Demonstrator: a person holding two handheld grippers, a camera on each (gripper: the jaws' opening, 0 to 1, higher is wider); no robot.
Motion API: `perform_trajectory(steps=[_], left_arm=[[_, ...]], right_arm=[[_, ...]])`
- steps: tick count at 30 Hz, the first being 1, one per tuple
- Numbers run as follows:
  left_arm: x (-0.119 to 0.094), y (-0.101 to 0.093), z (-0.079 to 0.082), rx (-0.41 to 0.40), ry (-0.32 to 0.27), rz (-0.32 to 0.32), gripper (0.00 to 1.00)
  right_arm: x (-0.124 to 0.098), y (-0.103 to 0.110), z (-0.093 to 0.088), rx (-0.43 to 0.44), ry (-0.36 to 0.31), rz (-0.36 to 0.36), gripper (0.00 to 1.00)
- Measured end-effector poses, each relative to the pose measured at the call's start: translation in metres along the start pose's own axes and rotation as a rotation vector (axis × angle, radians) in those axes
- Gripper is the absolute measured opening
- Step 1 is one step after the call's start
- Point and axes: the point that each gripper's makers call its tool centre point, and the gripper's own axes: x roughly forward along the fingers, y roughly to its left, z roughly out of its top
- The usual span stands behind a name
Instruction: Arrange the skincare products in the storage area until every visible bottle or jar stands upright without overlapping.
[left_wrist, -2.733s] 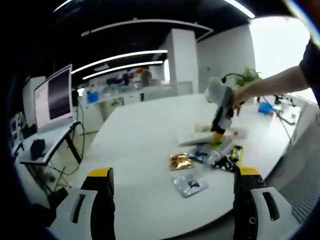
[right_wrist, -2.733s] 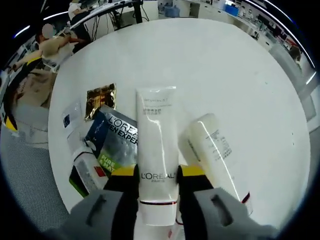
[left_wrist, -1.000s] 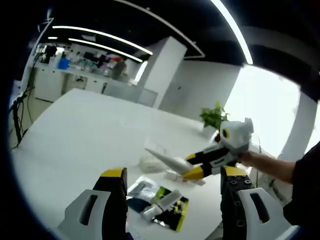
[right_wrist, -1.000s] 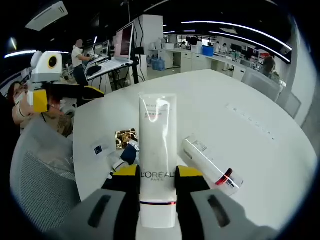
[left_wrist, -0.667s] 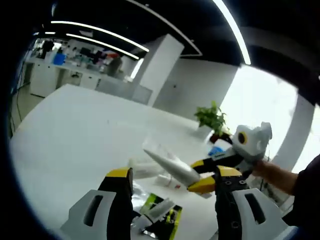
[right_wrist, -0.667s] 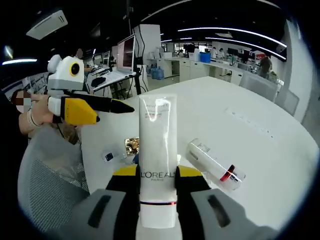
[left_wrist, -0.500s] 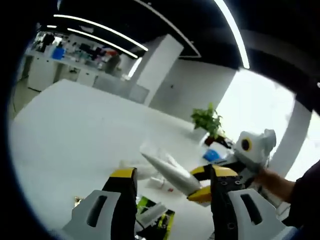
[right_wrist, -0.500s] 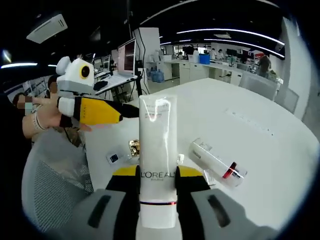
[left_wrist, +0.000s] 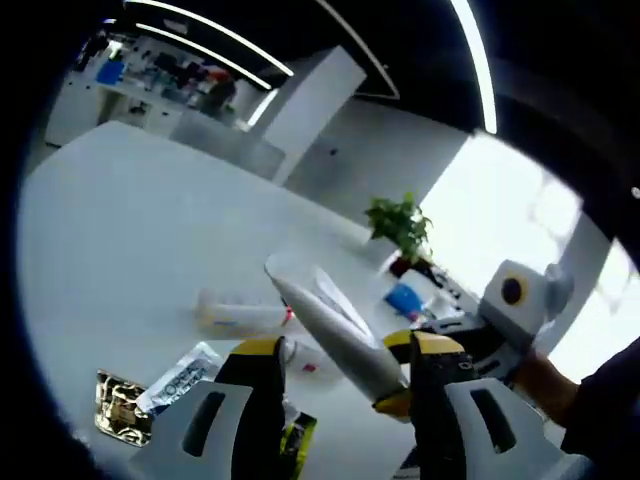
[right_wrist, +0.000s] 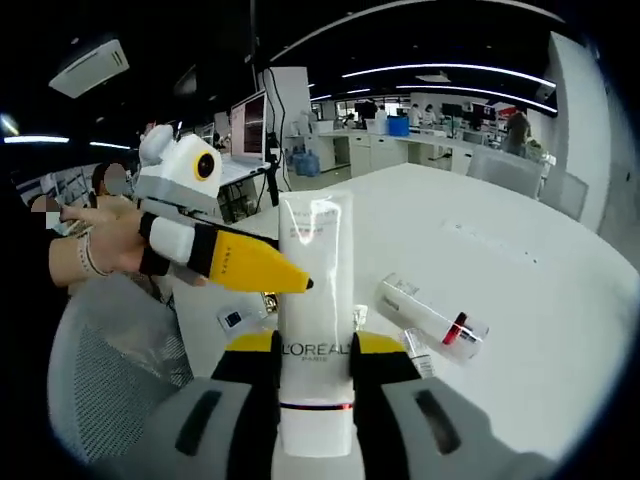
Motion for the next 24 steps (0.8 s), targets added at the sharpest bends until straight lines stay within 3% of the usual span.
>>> perform_trajectory(steps=[7,13,15,19,24], left_arm=[[0.01,-0.007,-0.001,-0.052,0.005,-0.033,0.4],[0.014,-0.011,-0.004,-0.071,0.017,-0.052,0.29],[0.016,-0.013,-0.004,-0.063,0.031,-0.072,0.22],[0.018,-0.013,-0.005,-0.038,0.037,-0.055,0.2],[0.019,-0.012,-0.008,-0.043,0.055,-0.069,0.17]], right_arm=[[-0.008,0.002,-0.003,-0.003,-0.006,-0.021,0.26],[-0.012,0.002,-0.002,-0.011,-0.015,-0.047,0.26],[-0.012,0.002,-0.004,-0.009,-0.011,-0.051,0.26],[-0.011,0.002,-0.01,0.039,-0.02,-0.041,0.27],[-0.011,0.003,-0.017,0.033,-0.016,-0.04,0.28]])
